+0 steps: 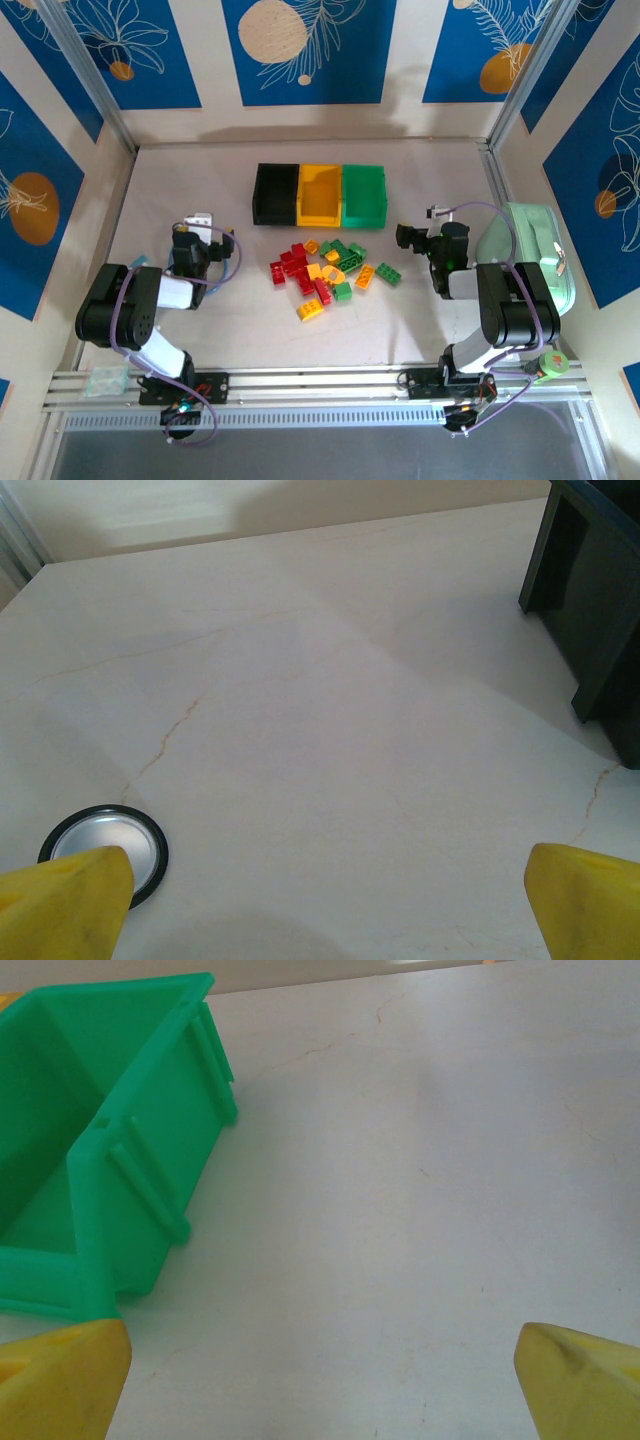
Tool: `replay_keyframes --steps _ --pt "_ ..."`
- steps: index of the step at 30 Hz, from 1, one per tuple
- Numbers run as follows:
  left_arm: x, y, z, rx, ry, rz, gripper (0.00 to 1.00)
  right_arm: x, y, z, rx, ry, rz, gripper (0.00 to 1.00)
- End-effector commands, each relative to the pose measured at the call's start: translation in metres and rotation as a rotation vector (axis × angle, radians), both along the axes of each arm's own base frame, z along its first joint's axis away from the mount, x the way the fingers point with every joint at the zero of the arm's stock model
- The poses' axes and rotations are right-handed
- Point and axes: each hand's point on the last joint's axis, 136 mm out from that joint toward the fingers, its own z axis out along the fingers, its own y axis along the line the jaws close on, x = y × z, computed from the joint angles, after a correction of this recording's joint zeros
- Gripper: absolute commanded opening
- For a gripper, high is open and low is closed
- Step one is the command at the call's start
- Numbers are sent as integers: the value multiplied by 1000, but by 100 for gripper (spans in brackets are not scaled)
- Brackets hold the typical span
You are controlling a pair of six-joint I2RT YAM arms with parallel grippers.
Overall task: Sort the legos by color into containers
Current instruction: Pick up the lego from the center of the table.
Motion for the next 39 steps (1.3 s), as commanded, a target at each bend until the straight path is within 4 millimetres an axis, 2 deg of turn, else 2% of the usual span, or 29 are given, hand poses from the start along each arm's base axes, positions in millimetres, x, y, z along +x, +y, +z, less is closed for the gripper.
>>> replay_keyframes --steps 1,31,34,37,39 --pt "4 0 10 -5 -26 -12 100 7 1 15 -5 -39 17 99" --pt "4 1 10 -3 -24 -12 100 7 2 16 -8 -44 18 99" --pt "5 3 28 29 -27 29 100 10 10 36 -47 19 27 99" --pt "5 18 56 46 44 165 100 14 24 80 19 113 67 99" --pt "3 29 74 -39 61 271 100 12 41 112 45 98 137 99"
